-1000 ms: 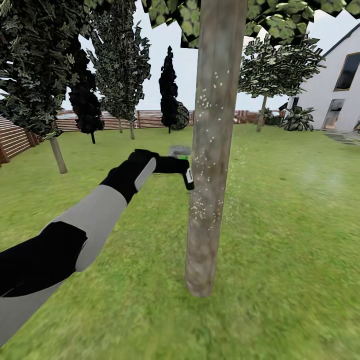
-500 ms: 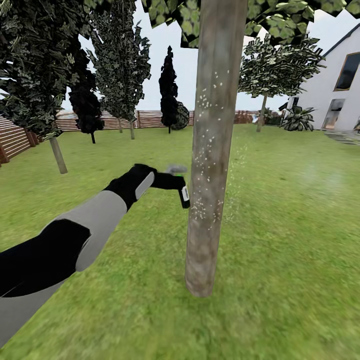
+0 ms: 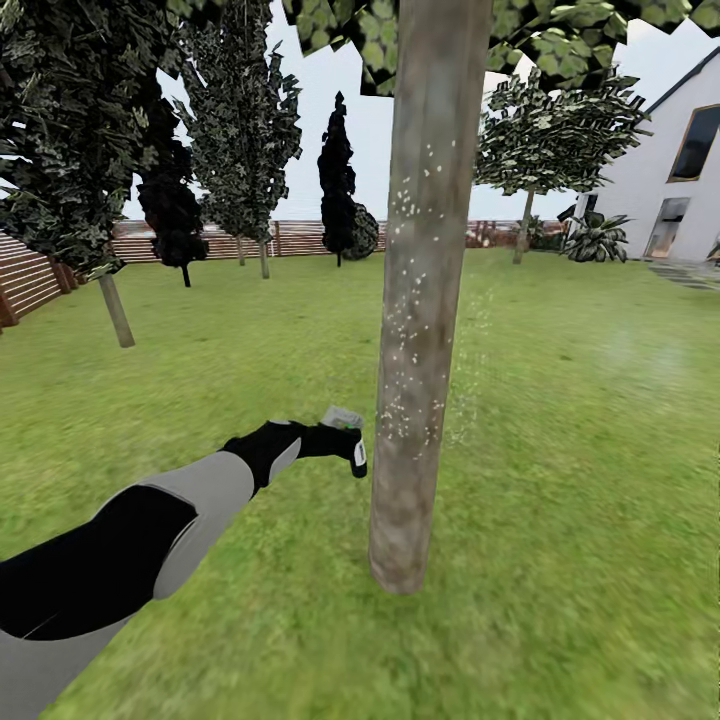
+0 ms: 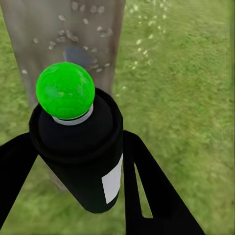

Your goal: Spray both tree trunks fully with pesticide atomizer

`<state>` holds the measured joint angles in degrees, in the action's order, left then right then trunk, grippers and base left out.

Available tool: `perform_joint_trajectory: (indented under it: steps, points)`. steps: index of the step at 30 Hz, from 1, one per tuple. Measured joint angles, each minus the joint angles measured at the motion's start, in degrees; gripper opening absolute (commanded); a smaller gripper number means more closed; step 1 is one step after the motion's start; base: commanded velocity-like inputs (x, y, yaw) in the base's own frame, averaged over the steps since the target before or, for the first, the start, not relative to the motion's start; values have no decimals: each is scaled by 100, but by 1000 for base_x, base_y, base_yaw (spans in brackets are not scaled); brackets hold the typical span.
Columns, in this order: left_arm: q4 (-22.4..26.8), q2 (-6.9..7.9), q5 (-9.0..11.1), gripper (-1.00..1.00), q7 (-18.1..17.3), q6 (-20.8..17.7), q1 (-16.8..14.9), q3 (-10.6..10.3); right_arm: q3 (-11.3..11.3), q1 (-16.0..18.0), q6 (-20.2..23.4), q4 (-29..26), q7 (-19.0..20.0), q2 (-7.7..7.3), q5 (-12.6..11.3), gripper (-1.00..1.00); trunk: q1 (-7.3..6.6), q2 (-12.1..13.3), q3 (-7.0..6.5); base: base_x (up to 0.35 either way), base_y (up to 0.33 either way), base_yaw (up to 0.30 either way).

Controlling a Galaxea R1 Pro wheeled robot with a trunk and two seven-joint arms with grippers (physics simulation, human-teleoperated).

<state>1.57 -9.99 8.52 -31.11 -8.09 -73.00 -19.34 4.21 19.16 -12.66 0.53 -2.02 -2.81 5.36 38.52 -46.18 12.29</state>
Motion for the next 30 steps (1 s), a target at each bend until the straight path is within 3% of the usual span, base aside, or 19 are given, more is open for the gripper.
perform_joint_trajectory:
  steps: [14, 21, 22, 24, 27, 28, 30]
  points:
    - [0, 0, -2, -100, -24, 21, 14, 0, 1, 0, -26, 0, 0, 1, 0, 100, 0, 0, 0, 12, -295, 0]
    - [119, 0, 19, -100, 16, -14, 13, 18, -1, 0, -26, 0, 0, 2, 0, 100, 0, 0, 0, 9, -49, 0]
    - [238, 0, 25, -100, 19, -92, 13, 22, -2, 0, -26, 0, 0, 1, 0, 100, 0, -1, -1, 0, -2, 0]
    - [1028, 0, 55, -100, 30, -866, 11, 54, -2, 0, -26, 0, 0, 0, 0, 100, 0, -1, -2, 0, -1, 0]
    - [1696, 0, 39, -100, 41, -1378, 13, 40, -2, 0, -26, 0, 0, 0, 0, 100, 0, -1, -1, 0, 0, 0]
    - [1919, 0, 46, -100, 43, -1575, 12, 105, -4, 0, -26, 0, 0, 0, 0, 100, 0, -1, -1, 0, 0, 0]
    - [2310, 0, 38, -100, 45, -1941, 13, 488, -1, 0, -26, 5, 1, 0, 0, 100, 0, -1, -1, 0, 0, 0]
